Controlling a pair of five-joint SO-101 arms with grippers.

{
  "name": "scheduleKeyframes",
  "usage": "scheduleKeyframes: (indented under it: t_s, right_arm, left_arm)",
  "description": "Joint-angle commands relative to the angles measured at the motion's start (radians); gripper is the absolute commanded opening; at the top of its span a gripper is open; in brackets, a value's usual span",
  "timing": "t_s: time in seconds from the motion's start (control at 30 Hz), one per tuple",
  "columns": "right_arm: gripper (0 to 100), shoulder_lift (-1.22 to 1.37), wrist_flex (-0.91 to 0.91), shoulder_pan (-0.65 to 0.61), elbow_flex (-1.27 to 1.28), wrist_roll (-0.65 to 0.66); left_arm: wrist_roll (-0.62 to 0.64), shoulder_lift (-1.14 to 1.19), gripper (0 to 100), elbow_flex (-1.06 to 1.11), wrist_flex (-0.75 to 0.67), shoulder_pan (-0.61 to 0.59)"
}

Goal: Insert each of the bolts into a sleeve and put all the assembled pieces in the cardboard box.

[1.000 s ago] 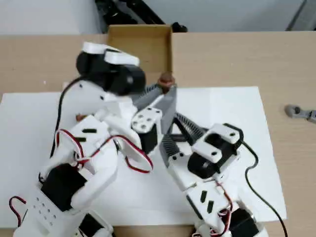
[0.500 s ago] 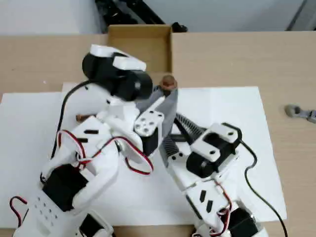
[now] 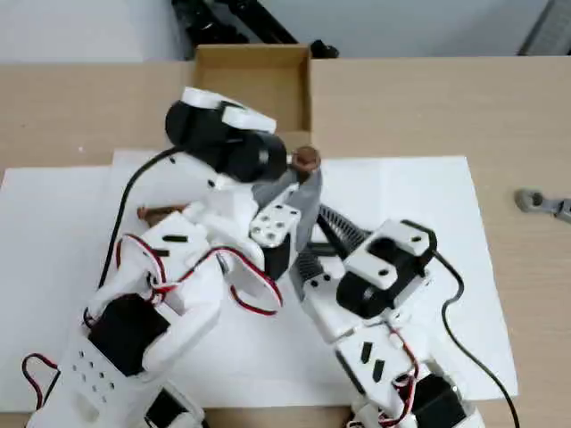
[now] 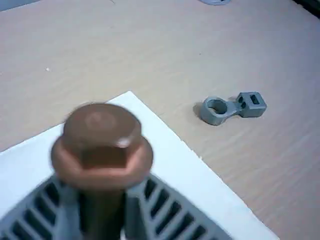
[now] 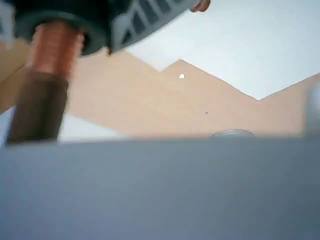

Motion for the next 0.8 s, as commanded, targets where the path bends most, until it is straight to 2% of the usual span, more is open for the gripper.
scheduleKeyframes:
  t_s: [0.0,0.13,0.23,0.77]
  right_arm:
    - [0.3,-0.005,-0.027,0.007,-0.018,-0.002]
    - [0.3,-0.004,-0.027,0.007,-0.018,-0.002]
    - [0.3,-0.004,-0.027,0.007,-0.018,-0.002]
    - [0.3,-0.004,-0.027,0.007,-0.02,0.0]
  left_arm:
    - [-0.064,-0.012,0,-0.007,-0.009,0.026]
    - [-0.08,-0.014,1,-0.007,-0.009,0.037]
    - [-0.08,-0.012,4,-0.005,-0.008,0.037]
    - [-0.049,-0.014,13,-0.01,0.143,0.035]
